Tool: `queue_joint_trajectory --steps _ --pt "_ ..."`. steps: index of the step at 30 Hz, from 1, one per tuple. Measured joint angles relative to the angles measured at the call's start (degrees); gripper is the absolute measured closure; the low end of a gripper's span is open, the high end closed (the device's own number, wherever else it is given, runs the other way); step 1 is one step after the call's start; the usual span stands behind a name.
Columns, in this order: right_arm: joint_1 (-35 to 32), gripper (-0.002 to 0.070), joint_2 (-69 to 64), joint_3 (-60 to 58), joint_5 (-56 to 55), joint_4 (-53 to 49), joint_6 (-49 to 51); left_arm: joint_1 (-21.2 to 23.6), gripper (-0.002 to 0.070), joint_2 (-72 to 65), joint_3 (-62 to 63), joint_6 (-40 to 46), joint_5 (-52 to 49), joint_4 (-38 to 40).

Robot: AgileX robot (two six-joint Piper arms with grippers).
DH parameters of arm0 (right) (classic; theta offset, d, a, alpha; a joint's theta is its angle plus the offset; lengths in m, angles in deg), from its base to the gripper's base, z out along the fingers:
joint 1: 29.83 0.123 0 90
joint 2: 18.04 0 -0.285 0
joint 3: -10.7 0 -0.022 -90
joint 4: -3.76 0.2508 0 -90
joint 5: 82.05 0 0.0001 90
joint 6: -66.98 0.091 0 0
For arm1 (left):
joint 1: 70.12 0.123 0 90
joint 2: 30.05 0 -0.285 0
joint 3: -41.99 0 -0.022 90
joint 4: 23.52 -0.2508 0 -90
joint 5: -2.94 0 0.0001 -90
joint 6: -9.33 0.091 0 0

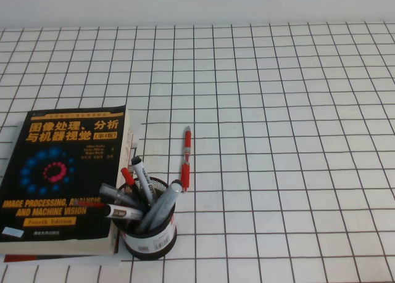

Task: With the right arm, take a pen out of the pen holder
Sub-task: 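Take a marker out of the pen holder and lay it on the table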

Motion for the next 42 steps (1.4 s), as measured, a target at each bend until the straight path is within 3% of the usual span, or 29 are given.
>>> queue_joint_trajectory --steps 33,42 --pt "0.00 0.0693 0.00 0.00 -0.60 0.57 0.10 0.00 0.0679 0.00 0.00 0.00 0.00 0.00" --pt "0.00 0.0692 0.00 0.00 -4.82 9.47 0.10 0.00 0.0679 0.00 0.00 0.00 0.00 0.00"
